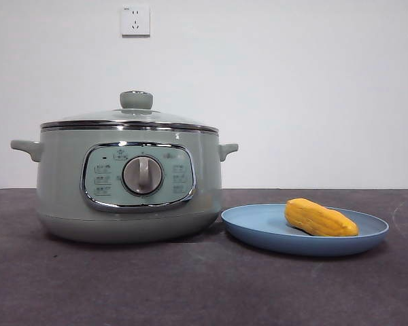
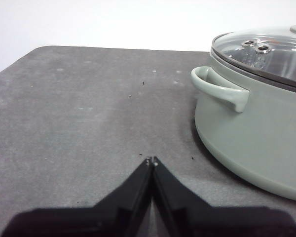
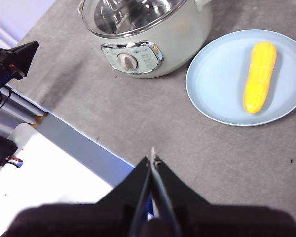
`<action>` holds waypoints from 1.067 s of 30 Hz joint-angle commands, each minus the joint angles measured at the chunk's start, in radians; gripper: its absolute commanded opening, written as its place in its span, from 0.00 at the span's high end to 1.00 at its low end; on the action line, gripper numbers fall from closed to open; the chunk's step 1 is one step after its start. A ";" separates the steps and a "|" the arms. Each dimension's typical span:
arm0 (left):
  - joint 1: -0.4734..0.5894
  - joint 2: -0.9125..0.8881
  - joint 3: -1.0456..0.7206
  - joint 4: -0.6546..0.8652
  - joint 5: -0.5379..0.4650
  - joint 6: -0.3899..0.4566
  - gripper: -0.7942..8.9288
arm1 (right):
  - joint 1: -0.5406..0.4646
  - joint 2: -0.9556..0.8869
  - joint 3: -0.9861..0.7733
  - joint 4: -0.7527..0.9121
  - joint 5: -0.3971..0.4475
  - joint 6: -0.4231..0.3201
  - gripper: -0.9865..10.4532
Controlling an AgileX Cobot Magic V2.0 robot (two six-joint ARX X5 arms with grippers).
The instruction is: Take the corn out from the steamer,put the corn on the plate,close the lid
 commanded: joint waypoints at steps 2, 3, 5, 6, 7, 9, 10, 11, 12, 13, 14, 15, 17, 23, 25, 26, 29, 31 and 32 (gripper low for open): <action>0.003 -0.002 -0.014 0.006 -0.001 -0.006 0.92 | 0.001 -0.001 -0.005 0.003 0.003 -0.005 0.91; 0.003 -0.002 -0.014 0.006 -0.001 -0.006 0.92 | 0.001 -0.001 -0.005 0.003 0.003 -0.005 0.91; 0.003 -0.002 -0.014 0.006 -0.001 -0.006 0.92 | 0.000 -0.001 -0.005 0.013 0.011 -0.049 0.91; 0.003 -0.002 -0.014 0.006 -0.001 -0.006 0.92 | -0.005 -0.003 -0.005 0.047 0.037 -0.066 0.91; 0.003 -0.002 -0.014 0.006 -0.001 -0.006 0.92 | -0.011 -0.010 -0.005 0.083 0.063 -0.069 0.91; 0.003 -0.002 -0.014 0.006 -0.001 -0.006 0.92 | -0.040 -0.027 -0.006 0.203 0.110 -0.080 0.91; 0.003 -0.002 -0.014 0.006 -0.001 -0.006 0.92 | -0.060 -0.037 -0.006 0.253 0.107 -0.093 0.91; 0.003 -0.002 -0.014 0.006 -0.001 -0.006 0.92 | -0.088 -0.049 -0.006 0.301 0.100 -0.106 0.91; 0.003 -0.002 -0.014 0.006 -0.001 -0.006 0.92 | -0.120 -0.060 -0.008 0.343 0.101 -0.113 0.91; 0.003 -0.002 -0.014 0.006 -0.001 -0.006 0.92 | -0.151 -0.071 -0.011 0.379 0.101 -0.115 0.91; 0.003 -0.002 -0.014 0.006 -0.001 -0.006 0.92 | -0.184 -0.082 -0.018 0.415 0.101 -0.121 0.91; 0.003 -0.002 -0.014 0.006 -0.001 -0.006 0.92 | -0.226 -0.095 -0.028 0.461 0.102 -0.139 0.91; 0.003 -0.002 -0.014 0.006 -0.001 -0.006 0.92 | -0.282 -0.119 -0.056 0.533 0.101 -0.183 0.91; 0.003 -0.002 -0.014 0.006 -0.001 -0.006 0.92 | -0.333 -0.250 -0.259 0.768 0.102 -0.205 0.91; 0.003 -0.002 -0.014 0.006 -0.001 -0.006 0.92 | -0.332 -0.305 -0.403 0.868 0.104 -0.187 0.91; 0.003 -0.002 -0.014 0.006 -0.001 -0.006 0.92 | -0.331 -0.326 -0.454 0.903 0.107 -0.173 0.91; 0.003 -0.002 -0.014 0.006 -0.001 -0.006 0.92 | -0.331 -0.387 -0.612 1.004 0.112 -0.116 0.91; 0.003 -0.002 -0.014 0.006 -0.001 -0.005 0.92 | -0.330 -0.425 -0.702 1.045 0.137 -0.076 0.91; 0.003 -0.002 -0.014 0.006 -0.001 -0.006 0.92 | -0.327 -0.439 -0.732 1.048 0.162 -0.061 0.91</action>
